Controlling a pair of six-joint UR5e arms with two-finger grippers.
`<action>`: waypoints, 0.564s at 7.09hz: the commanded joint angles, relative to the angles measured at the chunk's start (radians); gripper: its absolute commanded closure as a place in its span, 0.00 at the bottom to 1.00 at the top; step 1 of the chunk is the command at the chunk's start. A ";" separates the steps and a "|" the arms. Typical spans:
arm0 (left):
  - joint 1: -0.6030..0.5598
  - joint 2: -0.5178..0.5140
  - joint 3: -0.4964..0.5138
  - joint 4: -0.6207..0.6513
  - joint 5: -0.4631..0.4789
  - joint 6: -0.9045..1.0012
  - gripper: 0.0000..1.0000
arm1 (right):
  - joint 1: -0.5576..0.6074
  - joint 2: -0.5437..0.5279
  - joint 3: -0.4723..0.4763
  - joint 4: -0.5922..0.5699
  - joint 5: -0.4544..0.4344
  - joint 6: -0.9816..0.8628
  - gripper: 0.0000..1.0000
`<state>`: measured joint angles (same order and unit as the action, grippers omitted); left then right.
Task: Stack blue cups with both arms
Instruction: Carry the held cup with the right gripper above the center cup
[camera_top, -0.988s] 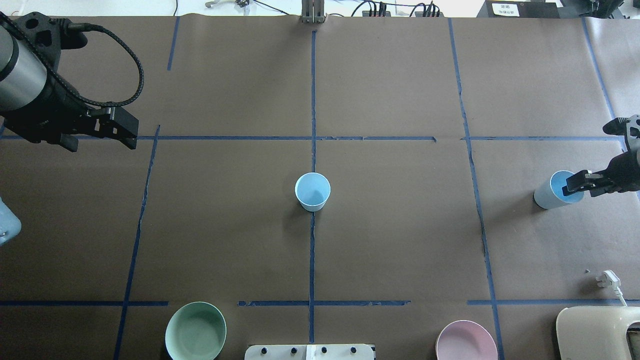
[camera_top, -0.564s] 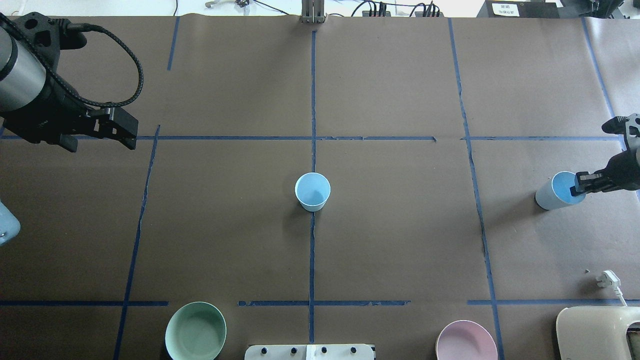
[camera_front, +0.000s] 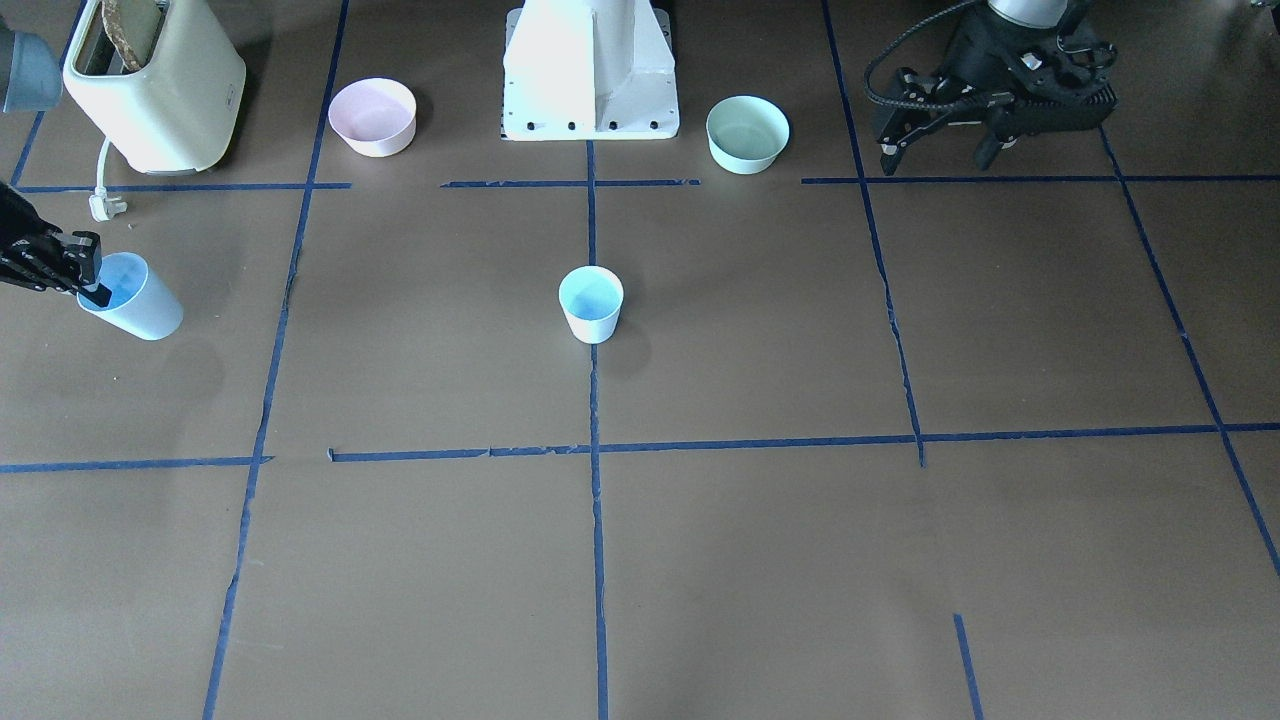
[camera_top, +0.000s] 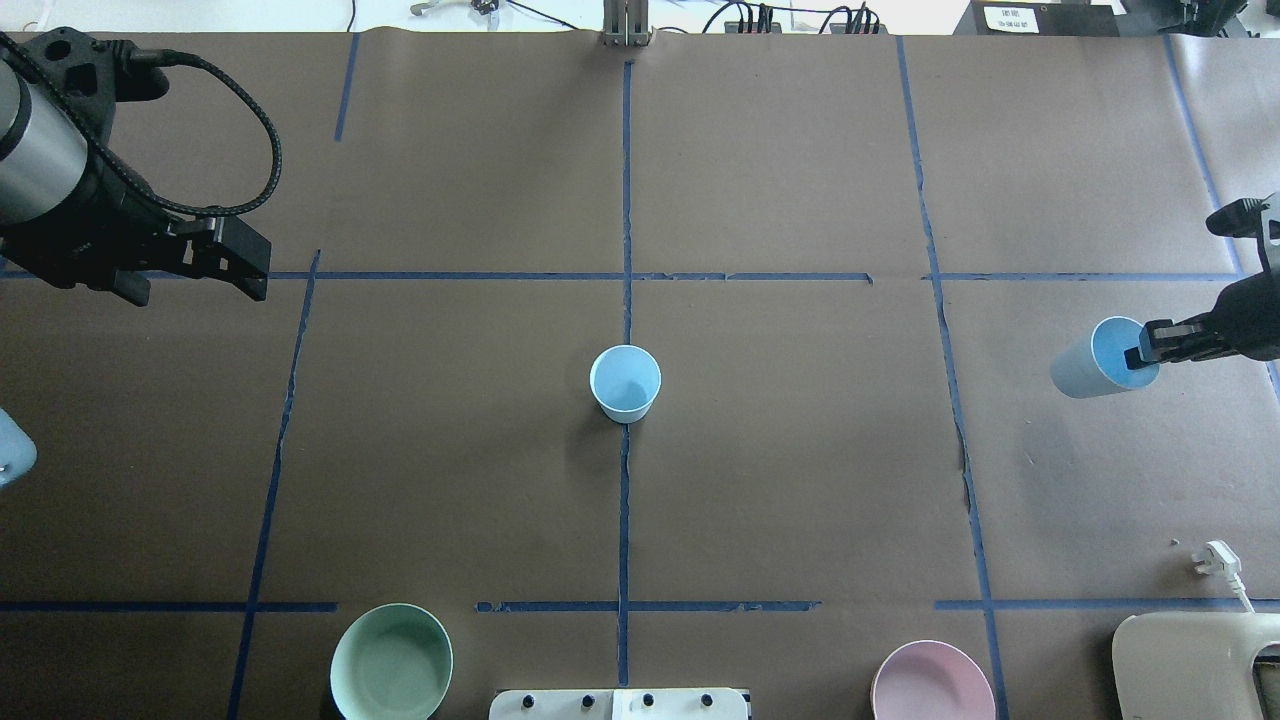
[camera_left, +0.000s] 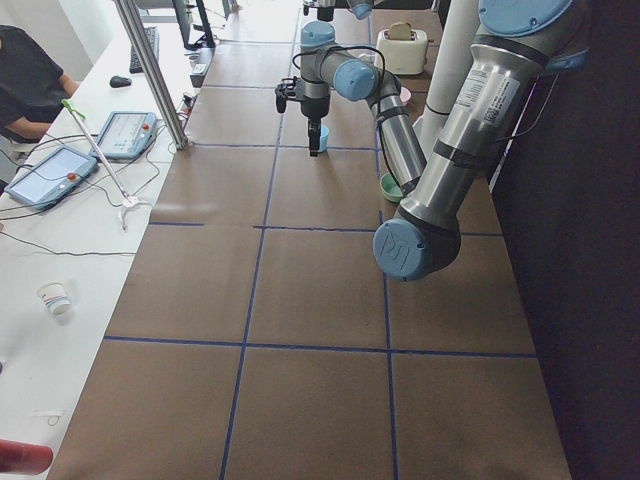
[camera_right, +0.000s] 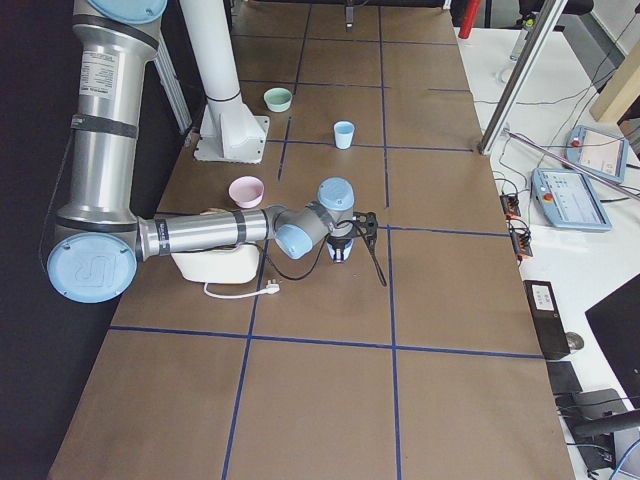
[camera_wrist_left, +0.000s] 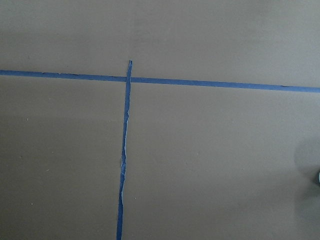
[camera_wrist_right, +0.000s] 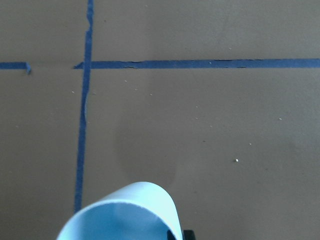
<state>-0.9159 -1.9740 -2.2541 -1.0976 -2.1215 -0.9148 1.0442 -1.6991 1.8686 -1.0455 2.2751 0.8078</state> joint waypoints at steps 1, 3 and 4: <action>-0.036 0.042 0.004 0.001 0.000 0.110 0.00 | 0.007 0.103 0.073 -0.136 0.012 0.088 1.00; -0.102 0.115 0.018 -0.001 -0.011 0.277 0.00 | -0.013 0.285 0.081 -0.262 0.015 0.224 1.00; -0.156 0.147 0.045 -0.001 -0.037 0.372 0.00 | -0.071 0.367 0.080 -0.271 0.003 0.326 1.00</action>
<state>-1.0176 -1.8669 -2.2322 -1.0981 -2.1361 -0.6503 1.0218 -1.4344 1.9468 -1.2802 2.2864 1.0258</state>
